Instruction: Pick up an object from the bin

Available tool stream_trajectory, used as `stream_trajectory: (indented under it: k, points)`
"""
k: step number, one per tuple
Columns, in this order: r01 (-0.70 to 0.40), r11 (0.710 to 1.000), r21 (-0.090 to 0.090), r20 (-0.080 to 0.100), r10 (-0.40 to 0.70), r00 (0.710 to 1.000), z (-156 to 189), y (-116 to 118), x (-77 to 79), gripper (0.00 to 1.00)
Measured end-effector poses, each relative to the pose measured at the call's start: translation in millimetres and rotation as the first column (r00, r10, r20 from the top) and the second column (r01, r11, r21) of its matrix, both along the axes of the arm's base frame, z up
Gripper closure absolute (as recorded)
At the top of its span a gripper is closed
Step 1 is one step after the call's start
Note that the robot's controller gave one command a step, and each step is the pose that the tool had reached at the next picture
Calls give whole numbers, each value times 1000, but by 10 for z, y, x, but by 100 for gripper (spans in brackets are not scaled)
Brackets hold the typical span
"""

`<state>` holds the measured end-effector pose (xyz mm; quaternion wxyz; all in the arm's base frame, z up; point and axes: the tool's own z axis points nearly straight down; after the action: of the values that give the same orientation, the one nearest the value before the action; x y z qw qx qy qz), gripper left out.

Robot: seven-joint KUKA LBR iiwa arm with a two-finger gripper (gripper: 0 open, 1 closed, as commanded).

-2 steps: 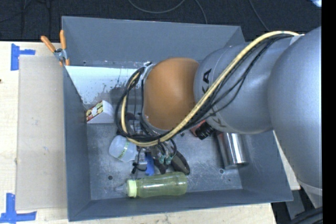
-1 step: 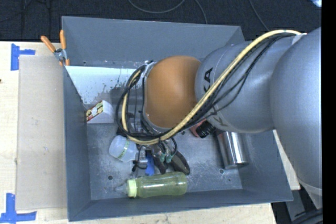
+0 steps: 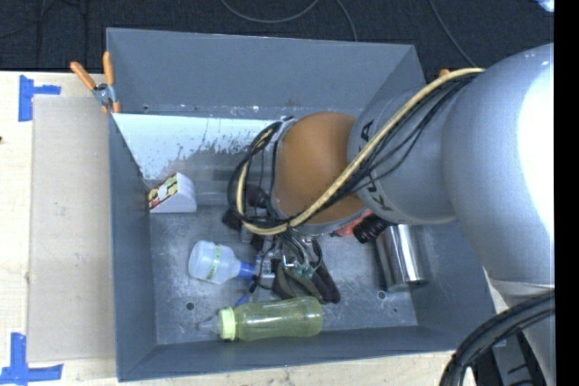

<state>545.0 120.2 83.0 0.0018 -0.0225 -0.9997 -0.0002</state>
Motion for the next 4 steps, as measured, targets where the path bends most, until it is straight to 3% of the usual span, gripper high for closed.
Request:
stream_trajectory:
  k: [1, 2, 3, 4]
  points:
    - [-32, 999, 1, 2, 32, 999, -230, -171, 117, 0]
    - [159, 987, 0, 0, -159, 987, -150, -206, 73, 0]
    - [4, 1000, 1, 1, -4, 1000, -193, -171, 105, 0]
    - [160, 987, 1, -2, -160, 987, -116, -198, 86, 100]
